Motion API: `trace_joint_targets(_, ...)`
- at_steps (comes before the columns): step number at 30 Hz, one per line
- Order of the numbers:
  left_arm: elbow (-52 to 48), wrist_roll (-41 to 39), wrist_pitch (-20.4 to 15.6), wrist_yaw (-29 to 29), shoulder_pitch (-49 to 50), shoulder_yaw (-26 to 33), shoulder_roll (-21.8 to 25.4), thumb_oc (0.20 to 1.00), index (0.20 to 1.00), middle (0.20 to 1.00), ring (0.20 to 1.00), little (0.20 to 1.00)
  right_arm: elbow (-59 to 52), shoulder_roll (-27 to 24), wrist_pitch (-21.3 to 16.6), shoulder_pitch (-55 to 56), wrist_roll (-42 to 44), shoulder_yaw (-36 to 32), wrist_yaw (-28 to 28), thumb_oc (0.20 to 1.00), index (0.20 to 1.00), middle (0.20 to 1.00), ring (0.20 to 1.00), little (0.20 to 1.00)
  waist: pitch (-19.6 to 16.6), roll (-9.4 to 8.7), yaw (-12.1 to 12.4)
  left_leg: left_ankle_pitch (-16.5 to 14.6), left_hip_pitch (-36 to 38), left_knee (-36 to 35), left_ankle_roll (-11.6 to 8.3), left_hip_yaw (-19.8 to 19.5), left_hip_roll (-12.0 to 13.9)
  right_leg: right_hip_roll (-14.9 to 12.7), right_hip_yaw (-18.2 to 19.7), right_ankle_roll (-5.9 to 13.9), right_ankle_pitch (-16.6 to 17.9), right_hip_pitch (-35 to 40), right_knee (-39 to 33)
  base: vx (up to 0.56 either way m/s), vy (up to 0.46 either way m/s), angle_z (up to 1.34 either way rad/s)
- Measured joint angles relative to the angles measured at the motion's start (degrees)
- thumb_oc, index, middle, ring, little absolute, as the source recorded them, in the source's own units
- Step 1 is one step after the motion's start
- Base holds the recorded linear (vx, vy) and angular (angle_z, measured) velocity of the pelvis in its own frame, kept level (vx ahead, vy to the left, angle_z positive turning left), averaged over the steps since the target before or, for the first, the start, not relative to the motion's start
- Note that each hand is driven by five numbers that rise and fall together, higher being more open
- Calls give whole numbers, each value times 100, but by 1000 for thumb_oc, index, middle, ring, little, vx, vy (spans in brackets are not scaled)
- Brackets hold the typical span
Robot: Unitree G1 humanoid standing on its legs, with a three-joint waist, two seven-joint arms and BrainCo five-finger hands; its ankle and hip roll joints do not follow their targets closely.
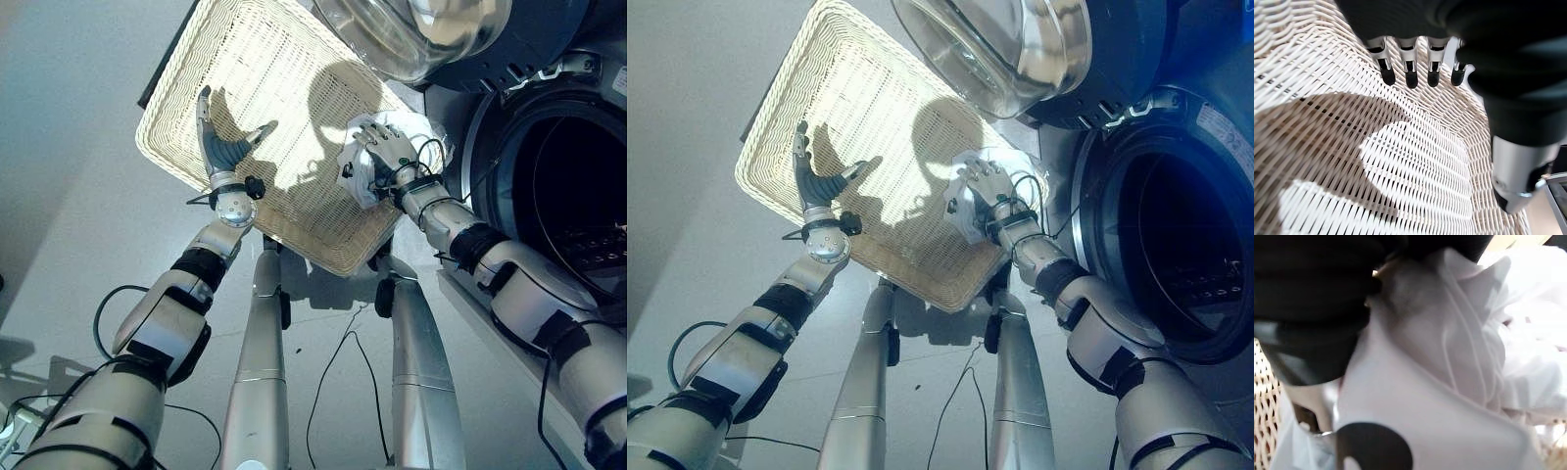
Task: Put the clothes into the washing machine.
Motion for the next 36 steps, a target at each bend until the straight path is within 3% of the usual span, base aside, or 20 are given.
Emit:
trace_joint_targets(16,-5,-1,-78,4,8,4,-48,1000,1000,1000,1000,1000,94,-16,16,-179,-501,-13,40,200,200,200,200,200,-9,16,4,40,-14,-16,11,-2,-34,-30,-1,6,-6,1,-9,0,2,0)
trace_joint_targets(23,-16,-2,-119,4,15,3,-60,1000,1000,1000,1000,1000,112,-21,11,-136,-334,-66,40,200,200,200,200,200,-9,16,-1,11,-16,-20,8,-13,-34,-26,-1,6,-6,-2,-20,0,0,0)
trace_joint_targets(28,-27,-9,-119,2,17,4,-59,1000,1000,1000,1000,1000,87,-42,-217,-133,1988,-562,303,200,200,200,200,200,-9,16,-7,28,-20,-21,3,-14,-34,-25,-1,6,-6,-1,-38,0,0,0)
trace_joint_targets(31,-83,-40,-120,-107,66,180,-60,1000,1000,1000,1000,1000,-146,-123,-527,92,4604,-1720,1204,200,200,200,200,200,-9,16,-13,28,-21,-16,2,-16,-34,-22,-1,6,-6,-1,-7,0,0,0)
trace_joint_targets(36,-83,-105,-118,-249,93,327,-27,1000,1000,1000,1000,1000,-453,-248,-795,723,7260,-2292,2469,200,200,200,200,200,-8,15,-18,23,-20,35,-3,-17,-34,-18,2,4,-5,4,9,0,0,0)
